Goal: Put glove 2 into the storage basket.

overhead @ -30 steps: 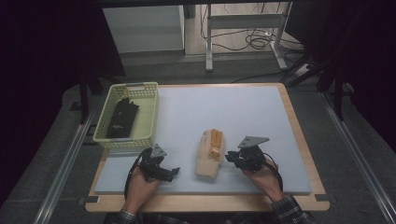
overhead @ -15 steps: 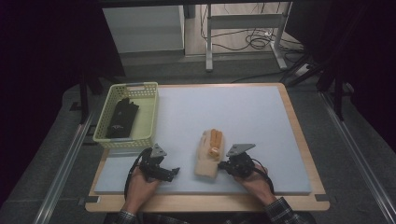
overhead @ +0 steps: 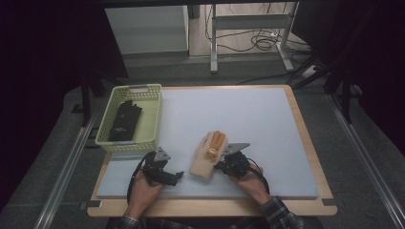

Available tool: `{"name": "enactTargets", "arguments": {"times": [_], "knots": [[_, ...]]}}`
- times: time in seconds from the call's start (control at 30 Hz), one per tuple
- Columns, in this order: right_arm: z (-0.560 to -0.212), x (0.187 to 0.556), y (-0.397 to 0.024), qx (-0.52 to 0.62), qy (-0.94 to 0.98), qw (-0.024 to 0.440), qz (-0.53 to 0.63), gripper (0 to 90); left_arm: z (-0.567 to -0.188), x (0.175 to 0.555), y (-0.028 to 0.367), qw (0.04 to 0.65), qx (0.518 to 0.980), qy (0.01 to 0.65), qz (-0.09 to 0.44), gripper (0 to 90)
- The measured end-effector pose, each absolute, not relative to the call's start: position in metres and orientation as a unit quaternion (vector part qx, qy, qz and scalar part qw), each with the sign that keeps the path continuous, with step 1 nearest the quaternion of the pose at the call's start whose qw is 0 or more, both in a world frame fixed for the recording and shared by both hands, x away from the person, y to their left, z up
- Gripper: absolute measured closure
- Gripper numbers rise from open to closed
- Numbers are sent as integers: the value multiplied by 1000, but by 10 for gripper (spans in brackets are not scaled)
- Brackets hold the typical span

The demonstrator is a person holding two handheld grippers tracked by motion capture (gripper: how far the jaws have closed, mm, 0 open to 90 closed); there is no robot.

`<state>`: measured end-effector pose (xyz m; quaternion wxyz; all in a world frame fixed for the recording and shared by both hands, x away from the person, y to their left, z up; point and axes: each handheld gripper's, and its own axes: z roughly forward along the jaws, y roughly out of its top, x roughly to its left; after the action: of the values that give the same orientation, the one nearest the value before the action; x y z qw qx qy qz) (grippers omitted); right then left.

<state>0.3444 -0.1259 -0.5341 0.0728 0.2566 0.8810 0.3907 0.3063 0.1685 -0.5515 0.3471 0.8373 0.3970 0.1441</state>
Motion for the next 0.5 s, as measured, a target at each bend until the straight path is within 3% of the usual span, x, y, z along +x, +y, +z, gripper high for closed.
{"name": "enactTargets", "arguments": {"times": [0.5], "knots": [[-537, 364, -92, 267, 876, 93, 391, 883, -552, 302, 183, 345, 842, 391, 137, 3]]}}
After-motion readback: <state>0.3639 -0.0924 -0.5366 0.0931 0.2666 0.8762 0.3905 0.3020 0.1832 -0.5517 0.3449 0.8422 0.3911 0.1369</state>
